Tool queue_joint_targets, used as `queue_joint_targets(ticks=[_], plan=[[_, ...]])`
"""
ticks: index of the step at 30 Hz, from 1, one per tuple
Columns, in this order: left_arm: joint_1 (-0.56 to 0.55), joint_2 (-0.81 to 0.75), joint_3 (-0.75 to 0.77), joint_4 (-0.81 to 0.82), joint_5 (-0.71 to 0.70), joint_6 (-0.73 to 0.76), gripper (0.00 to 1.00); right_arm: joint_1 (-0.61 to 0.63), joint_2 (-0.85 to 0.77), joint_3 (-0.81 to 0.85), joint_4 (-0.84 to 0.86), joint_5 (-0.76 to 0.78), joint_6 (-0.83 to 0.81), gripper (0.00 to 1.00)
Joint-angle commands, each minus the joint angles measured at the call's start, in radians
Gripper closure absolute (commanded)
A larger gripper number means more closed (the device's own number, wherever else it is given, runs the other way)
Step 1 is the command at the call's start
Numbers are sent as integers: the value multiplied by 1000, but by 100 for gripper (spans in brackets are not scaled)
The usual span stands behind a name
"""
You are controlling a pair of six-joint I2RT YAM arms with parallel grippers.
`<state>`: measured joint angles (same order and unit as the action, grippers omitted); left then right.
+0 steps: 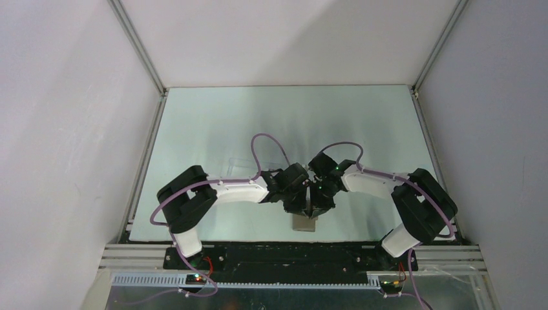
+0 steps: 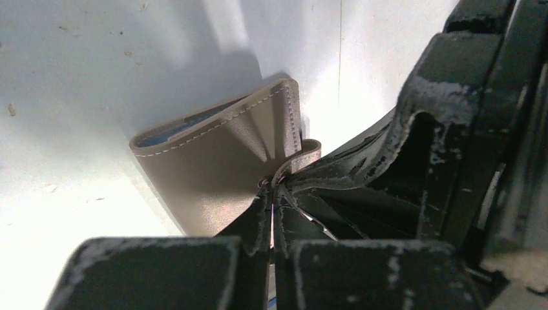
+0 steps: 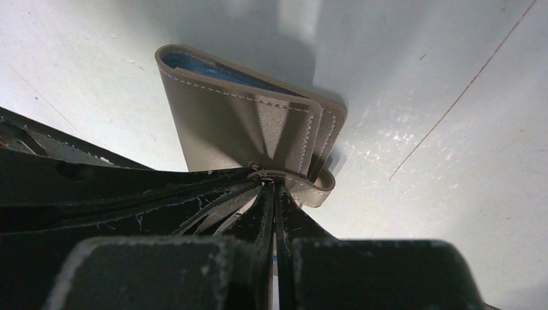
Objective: Put the credit cards into the card holder
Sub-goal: Close the card holder at the center of the board.
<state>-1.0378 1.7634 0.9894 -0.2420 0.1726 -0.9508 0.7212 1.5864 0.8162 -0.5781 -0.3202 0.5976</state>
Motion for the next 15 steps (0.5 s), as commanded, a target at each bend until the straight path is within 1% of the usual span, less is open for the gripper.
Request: queue_joint_targets(ticks=[1,5,8,11,12,15], plan=[[-5,105,-49,-58,-75,-23,100,54,173,-96,74,214,29,100],[-5,109,-56,-78,-91,-44,100,61,197,-109,71,237,42,100],[-5,100,-61,-84,-99,-47,100,60,174,-109,76,224,29,100],[-4,85,-61,-83,-100,-43,100,53,96,-106,100,176,14,100],[-5,75,-59,-83,-103,-35,100,44,75,-105,109,128,3,100],[-4,42,-54,-83,-108,-20,100,23,-52,-105,152,49,-7,100]])
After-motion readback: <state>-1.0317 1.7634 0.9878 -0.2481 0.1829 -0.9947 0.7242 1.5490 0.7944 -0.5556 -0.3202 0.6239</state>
